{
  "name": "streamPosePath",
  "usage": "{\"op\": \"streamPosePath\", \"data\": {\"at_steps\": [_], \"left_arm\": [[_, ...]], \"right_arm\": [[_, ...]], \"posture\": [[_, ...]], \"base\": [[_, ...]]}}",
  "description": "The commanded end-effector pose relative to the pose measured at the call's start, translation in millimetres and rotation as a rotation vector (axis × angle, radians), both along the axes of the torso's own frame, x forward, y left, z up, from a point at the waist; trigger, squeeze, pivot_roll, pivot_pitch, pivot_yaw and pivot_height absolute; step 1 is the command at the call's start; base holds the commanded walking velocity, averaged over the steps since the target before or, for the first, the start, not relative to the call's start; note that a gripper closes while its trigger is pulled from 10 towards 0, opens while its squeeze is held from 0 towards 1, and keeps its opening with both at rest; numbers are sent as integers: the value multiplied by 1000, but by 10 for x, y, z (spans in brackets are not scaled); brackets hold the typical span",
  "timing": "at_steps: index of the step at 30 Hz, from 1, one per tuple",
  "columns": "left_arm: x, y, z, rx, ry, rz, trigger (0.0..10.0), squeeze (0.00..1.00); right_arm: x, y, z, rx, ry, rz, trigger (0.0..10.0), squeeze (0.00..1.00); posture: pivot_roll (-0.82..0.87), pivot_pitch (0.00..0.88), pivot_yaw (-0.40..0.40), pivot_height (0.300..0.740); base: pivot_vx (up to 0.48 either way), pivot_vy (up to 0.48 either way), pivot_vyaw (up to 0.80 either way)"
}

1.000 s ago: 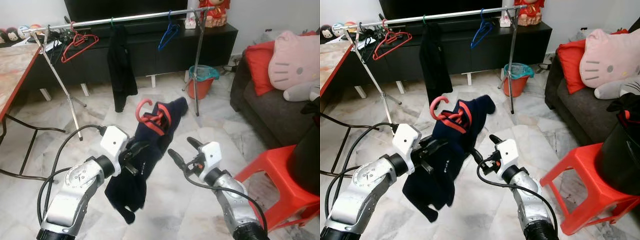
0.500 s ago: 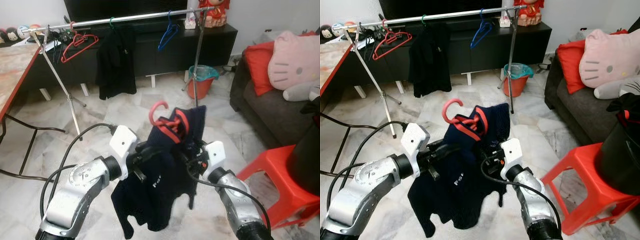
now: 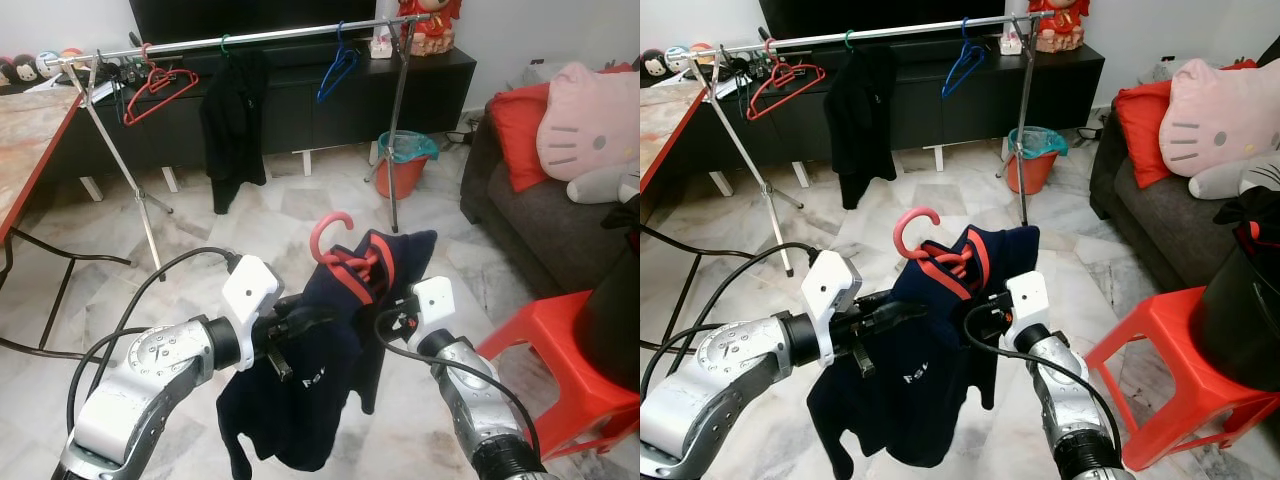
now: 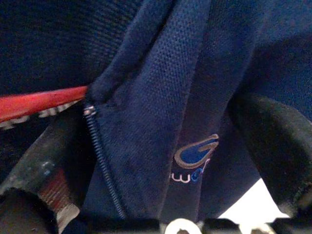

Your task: Hang hanger

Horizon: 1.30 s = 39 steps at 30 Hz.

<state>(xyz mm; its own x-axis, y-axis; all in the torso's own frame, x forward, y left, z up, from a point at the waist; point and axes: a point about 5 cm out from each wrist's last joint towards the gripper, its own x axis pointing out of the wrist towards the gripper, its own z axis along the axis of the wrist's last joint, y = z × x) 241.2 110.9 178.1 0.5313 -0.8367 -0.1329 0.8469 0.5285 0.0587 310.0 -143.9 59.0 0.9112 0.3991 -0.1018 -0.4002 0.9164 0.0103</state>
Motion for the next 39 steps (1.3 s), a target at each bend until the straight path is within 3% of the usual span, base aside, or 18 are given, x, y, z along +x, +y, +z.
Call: {"op": "streamPosePath", "data": {"at_steps": [1, 19, 39], "left_arm": [[-59, -40, 86, -15, -23, -46, 10000, 0], [-110, 70, -49, 99, 16, -59, 10000, 0], [-129, 148, -109, 150, 34, -61, 10000, 0]], "right_arm": [[27, -16, 15, 6, -6, -21, 0, 0], [79, -77, 38, -10, -13, -83, 0, 0], [86, -112, 4, -41, 13, -113, 0, 0]], "posture": [[6, 8, -5, 740], [2, 0, -1, 740], [5, 16, -2, 740]], "base": [[0, 0, 0], [0, 0, 0], [0, 0, 0]]}}
